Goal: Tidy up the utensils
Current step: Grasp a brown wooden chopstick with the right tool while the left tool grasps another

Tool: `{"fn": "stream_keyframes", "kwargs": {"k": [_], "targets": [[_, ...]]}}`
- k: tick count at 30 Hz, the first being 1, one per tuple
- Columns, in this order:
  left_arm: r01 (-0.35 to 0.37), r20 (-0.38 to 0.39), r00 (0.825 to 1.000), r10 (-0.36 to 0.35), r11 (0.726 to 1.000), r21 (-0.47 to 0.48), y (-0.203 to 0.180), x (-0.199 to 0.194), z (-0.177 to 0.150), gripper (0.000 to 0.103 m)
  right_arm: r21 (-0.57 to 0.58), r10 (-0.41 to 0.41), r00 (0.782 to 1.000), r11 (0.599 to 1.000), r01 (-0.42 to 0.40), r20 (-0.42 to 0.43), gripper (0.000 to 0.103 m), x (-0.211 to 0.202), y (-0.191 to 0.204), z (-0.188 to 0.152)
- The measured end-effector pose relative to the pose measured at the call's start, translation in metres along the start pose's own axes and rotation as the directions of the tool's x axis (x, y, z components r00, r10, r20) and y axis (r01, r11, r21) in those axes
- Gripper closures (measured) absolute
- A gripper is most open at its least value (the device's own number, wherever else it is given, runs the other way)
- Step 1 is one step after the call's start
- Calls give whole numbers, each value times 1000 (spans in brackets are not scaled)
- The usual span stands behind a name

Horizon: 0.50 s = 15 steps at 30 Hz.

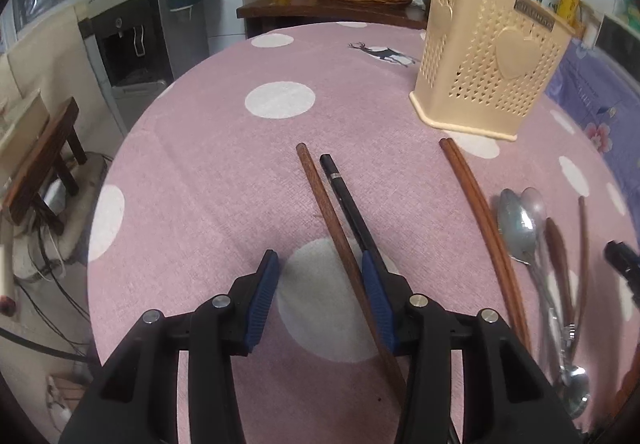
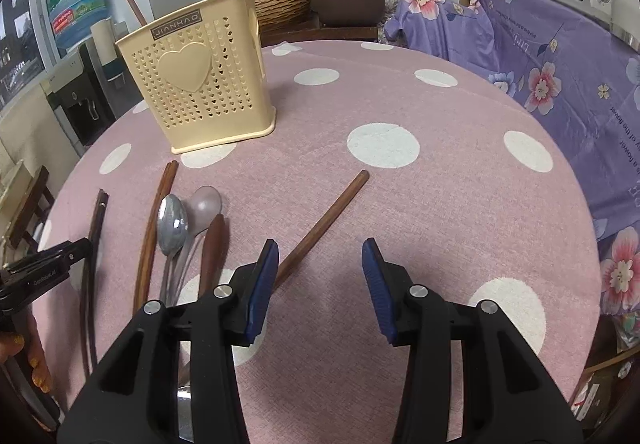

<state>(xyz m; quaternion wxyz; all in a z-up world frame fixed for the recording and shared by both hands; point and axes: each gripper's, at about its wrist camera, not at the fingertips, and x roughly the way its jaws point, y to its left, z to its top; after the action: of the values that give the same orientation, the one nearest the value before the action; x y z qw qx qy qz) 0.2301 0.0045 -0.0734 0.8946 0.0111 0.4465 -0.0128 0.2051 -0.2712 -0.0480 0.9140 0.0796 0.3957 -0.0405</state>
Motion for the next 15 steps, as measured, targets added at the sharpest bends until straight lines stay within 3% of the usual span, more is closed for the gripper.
{"fn": "stream_keyframes", "kwargs": {"k": [5,10,15], "targets": [[-23,-10,1000,23,999,30,1,14,20,80,85,-35,998,996,39,-42,59,10,-22,3],[-4,-36,999,6,999,38,3,24,36,83,170,46,994,985,-29,-98,64,25,-31,15],[0,-41,999,0,1000,19,7,26,40,89,185,33,987,983,-4,-154,72,47,-20,27]]}}
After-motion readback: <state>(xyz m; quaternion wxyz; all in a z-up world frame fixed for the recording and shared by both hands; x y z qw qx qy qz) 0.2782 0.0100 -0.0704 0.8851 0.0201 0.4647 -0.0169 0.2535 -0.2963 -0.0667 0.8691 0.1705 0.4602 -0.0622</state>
